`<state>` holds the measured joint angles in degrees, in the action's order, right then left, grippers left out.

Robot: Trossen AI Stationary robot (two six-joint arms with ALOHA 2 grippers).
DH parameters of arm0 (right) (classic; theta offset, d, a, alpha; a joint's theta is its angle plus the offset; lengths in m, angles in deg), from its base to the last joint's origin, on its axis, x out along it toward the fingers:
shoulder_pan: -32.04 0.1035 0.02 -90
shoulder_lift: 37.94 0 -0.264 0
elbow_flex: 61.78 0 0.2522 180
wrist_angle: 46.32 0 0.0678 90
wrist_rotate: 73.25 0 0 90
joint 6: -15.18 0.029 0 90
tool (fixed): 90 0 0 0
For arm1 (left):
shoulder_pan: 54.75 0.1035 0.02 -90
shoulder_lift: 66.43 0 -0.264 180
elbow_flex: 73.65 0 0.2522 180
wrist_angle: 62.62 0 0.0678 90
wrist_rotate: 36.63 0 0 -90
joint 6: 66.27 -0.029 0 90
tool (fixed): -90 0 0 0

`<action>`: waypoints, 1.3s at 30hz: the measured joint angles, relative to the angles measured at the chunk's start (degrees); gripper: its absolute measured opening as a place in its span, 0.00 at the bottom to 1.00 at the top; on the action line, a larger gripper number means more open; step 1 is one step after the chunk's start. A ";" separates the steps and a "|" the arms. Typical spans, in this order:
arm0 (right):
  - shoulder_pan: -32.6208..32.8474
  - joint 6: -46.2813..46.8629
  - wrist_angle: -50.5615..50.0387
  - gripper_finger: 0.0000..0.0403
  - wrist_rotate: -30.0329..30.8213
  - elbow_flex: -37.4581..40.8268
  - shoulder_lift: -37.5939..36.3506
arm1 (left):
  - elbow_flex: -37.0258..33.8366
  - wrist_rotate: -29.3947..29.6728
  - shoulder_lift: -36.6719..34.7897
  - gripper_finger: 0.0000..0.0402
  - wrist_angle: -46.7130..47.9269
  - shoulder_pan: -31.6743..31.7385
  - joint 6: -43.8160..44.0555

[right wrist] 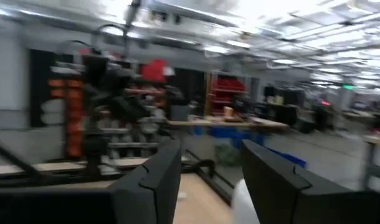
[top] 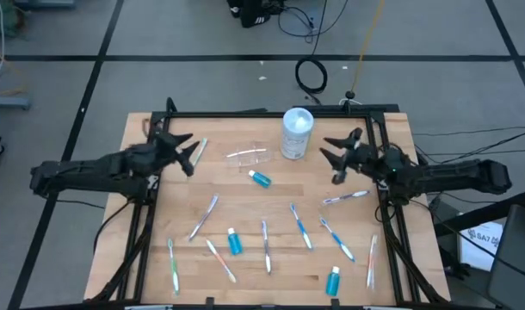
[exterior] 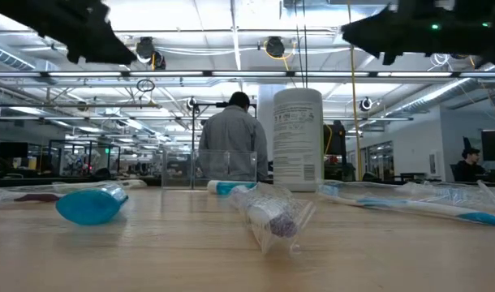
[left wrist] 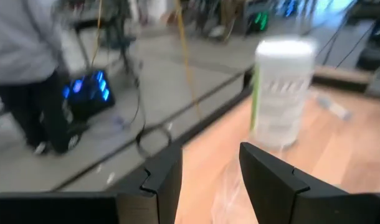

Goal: Pick & Place toothbrushing station
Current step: Put the top green toothbrush in the left compartment of the transparent organizer

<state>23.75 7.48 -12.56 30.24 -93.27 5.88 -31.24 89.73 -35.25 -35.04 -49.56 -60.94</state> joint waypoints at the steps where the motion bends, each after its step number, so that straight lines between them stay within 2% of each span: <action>1: -0.01 -0.04 -0.01 0.39 1.67 -0.82 1.65 | 0.00 -0.04 1.79 0.41 0.31 0.53 1.46; 4: -0.36 -0.04 -2.17 0.39 4.33 -2.94 6.11 | 0.00 -1.08 6.83 0.41 0.54 2.22 4.33; 7: -1.38 2.52 -5.81 0.39 4.26 -5.16 8.26 | -0.02 -3.76 10.55 0.41 1.07 4.10 5.90; 10: -2.53 5.89 -12.21 0.39 4.27 -7.27 9.18 | -0.02 -5.15 12.88 0.41 1.08 6.51 6.01; 15: -3.72 8.55 -19.55 0.39 4.25 -9.17 9.38 | -0.02 -6.74 14.59 0.41 2.16 11.50 11.27; 22: -3.80 8.56 -19.36 0.39 4.25 -9.17 9.37 | -0.07 -11.00 16.75 0.41 8.71 19.88 18.98; 26: -3.78 8.56 -19.07 0.39 4.25 -9.17 9.37 | -0.06 -12.02 20.71 0.41 8.31 24.17 18.81; 32: -3.78 8.56 -19.07 0.39 4.29 -9.17 9.37 | -0.04 -20.26 29.37 0.41 5.61 28.86 18.16; 39: -3.78 8.54 -19.07 0.39 4.34 -9.17 9.37 | -0.07 -24.81 37.89 0.41 0.13 31.55 17.71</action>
<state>19.97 16.03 -31.63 34.57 -102.44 15.25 -31.31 64.92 2.64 -34.91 -18.00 -43.23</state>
